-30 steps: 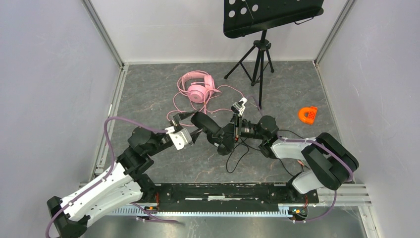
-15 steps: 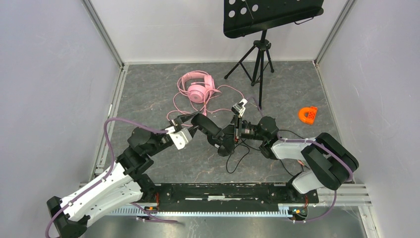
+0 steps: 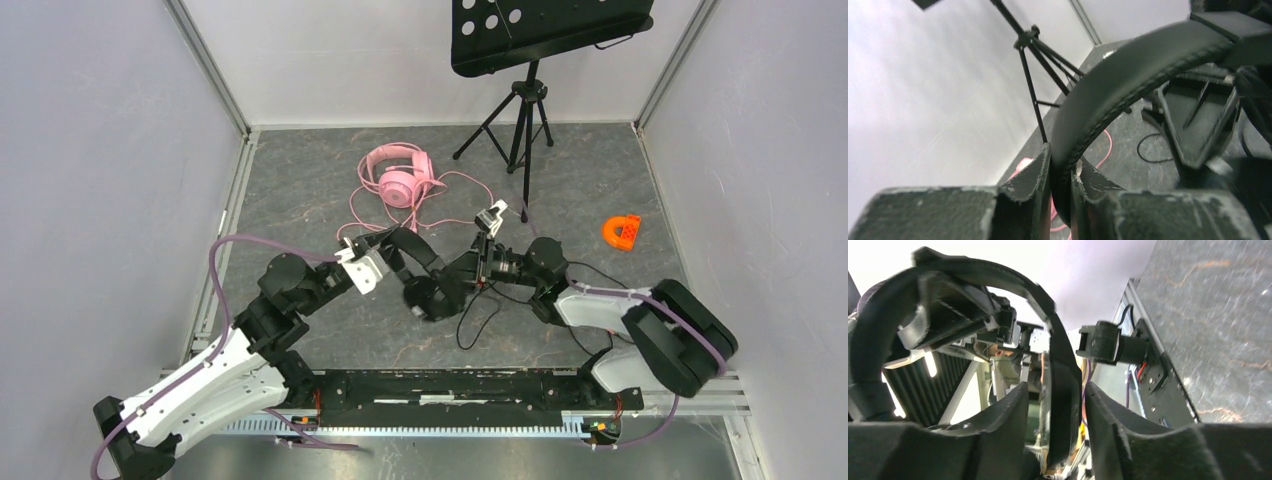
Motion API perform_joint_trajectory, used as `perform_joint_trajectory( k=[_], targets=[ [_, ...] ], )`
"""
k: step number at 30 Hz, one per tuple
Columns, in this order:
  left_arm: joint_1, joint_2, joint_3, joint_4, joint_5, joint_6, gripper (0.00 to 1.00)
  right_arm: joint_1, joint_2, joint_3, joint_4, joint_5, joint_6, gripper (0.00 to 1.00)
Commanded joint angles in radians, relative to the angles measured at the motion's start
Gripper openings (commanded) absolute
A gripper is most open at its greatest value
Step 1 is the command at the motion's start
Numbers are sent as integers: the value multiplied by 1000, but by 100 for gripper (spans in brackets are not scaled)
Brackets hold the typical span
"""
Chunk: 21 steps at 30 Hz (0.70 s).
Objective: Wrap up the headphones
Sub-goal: Pick up the headphones from the center of the board.
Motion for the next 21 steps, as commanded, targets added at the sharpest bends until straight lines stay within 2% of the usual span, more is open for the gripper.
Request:
perform_joint_trajectory(
  k=[1,4,7,9,11,12,13,15,18,21],
  targets=[
    [-7,-45,50,-71,-147,-100,2,-39,-143,-21,-62,129,-90,57],
    [-6,-80,69,-131,-278,-164,2,-74,-212,-34,-133,156,-136,63],
    [-7,-114,105,-237,-388,-222,2,-103,-277,-73,-111,176,-145,66],
    [-6,-124,133,-312,-474,-274,2,-114,-327,-70,-169,178,-222,68],
    [-6,-121,167,-397,-557,-334,2,-114,-379,-15,-336,175,-381,69],
    [-6,-117,184,-442,-581,-360,2,-114,-403,29,-502,191,-490,70],
    [-6,-110,203,-479,-601,-389,2,-113,-435,86,-687,239,-623,72],
    [-6,-88,243,-558,-645,-463,2,-106,-507,151,-873,355,-830,73],
    [-5,-56,307,-682,-685,-550,2,-105,-641,144,-903,462,-1001,72],
    [-5,-40,338,-738,-688,-575,2,-103,-729,127,-885,491,-1140,72]
  ],
)
